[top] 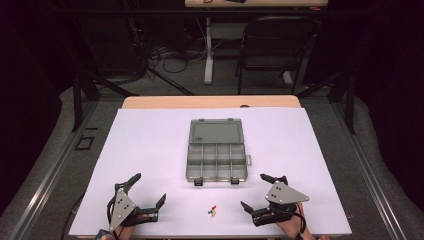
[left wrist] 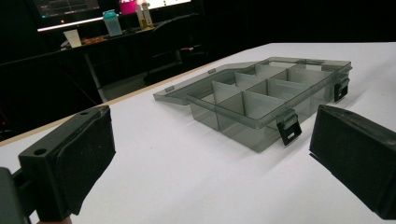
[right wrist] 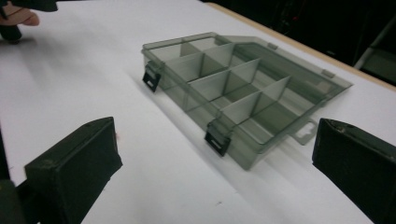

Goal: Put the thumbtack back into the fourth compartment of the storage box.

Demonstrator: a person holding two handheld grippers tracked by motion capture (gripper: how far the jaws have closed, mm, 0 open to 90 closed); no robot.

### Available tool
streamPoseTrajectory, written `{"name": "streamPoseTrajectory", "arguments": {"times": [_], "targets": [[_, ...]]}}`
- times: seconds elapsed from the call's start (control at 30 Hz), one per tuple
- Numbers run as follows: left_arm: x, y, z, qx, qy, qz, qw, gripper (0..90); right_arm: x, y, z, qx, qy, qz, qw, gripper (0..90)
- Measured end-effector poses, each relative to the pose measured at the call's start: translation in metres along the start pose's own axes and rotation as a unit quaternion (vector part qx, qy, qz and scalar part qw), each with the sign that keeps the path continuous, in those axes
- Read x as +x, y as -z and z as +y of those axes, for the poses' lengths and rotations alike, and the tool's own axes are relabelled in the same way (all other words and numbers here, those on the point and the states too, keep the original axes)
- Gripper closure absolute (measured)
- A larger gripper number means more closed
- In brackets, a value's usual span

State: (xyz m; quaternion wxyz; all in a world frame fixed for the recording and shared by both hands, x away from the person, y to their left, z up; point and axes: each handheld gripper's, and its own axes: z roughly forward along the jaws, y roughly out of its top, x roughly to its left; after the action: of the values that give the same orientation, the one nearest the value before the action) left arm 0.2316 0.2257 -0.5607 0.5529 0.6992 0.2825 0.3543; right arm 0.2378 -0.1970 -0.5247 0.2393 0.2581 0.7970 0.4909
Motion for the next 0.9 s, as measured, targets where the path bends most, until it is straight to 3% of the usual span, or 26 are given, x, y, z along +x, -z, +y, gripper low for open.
{"name": "streamPoseTrajectory", "arguments": {"times": [0.23, 0.37, 0.6, 0.77, 0.8, 0.9], "targets": [[0.000, 0.000, 0.000, 0.000, 0.000, 0.000, 1.0000, 0.3, 0.009, -0.016, 0.005, 0.030, 0.002, 0.036, 0.9989, 0.0], [0.000, 0.001, 0.000, -0.003, 0.001, 0.001, 1.0000, 0.3, 0.016, -0.028, 0.009, 0.048, 0.004, 0.063, 0.9969, 0.0], [0.000, 0.001, 0.001, -0.003, 0.001, 0.003, 1.0000, 0.3, 0.024, -0.045, 0.013, 0.071, 0.014, 0.089, 0.9933, 0.0], [0.000, 0.001, 0.001, -0.004, 0.001, 0.003, 1.0000, 0.2, 0.029, -0.057, 0.016, 0.089, 0.026, 0.102, 0.9904, 6.7], [0.000, 0.001, 0.001, -0.004, 0.001, 0.003, 1.0000, 0.3, 0.030, -0.062, 0.018, 0.092, 0.028, 0.106, 0.9898, 13.8], [0.000, 0.002, 0.001, -0.008, 0.000, 0.007, 0.9999, 0.3, 0.030, -0.068, 0.021, 0.106, 0.030, 0.114, 0.9873, 21.5]]}}
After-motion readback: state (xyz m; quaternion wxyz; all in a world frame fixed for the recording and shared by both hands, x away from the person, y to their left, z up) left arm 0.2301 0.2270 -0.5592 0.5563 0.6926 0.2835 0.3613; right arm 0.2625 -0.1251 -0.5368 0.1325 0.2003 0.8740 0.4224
